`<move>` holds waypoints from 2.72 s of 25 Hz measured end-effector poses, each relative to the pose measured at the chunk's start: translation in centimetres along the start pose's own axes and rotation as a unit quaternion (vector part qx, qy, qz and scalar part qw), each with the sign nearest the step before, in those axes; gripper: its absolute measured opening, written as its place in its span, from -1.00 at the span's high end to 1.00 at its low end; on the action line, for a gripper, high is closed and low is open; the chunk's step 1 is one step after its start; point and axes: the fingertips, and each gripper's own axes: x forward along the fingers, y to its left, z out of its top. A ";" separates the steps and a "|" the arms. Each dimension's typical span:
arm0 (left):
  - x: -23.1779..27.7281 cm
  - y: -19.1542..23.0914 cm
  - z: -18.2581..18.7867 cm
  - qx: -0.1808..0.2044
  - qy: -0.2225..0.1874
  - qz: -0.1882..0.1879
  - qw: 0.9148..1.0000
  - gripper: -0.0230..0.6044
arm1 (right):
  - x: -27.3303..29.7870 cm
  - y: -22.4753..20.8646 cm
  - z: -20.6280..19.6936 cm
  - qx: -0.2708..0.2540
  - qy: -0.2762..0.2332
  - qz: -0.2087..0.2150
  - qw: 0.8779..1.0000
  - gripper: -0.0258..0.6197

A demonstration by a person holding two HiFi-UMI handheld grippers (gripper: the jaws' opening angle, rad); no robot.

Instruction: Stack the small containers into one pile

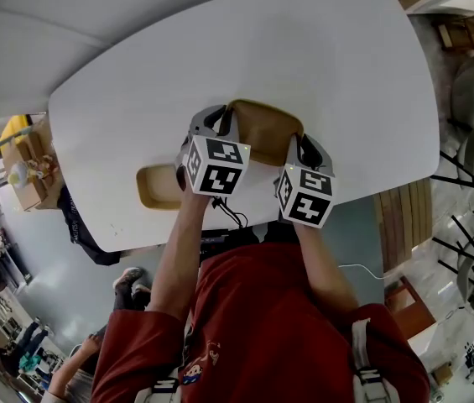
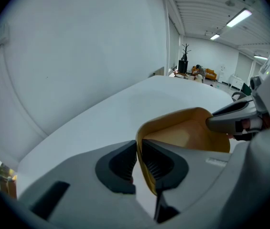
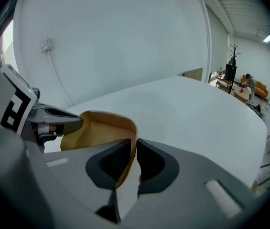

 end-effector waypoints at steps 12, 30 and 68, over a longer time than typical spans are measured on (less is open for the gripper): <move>-4.5 0.3 1.6 -0.051 -0.071 0.054 0.995 0.80 | -2.2 0.6 3.5 -0.039 -0.058 0.016 0.997 0.83; -12.7 1.1 3.9 -0.108 -0.167 0.174 0.964 0.80 | -6.5 3.3 9.3 -0.139 -0.169 0.067 0.973 0.84; -26.7 12.1 -6.8 -0.158 -0.230 0.243 0.929 0.82 | -12.8 22.3 4.9 -0.209 -0.233 0.117 0.943 0.83</move>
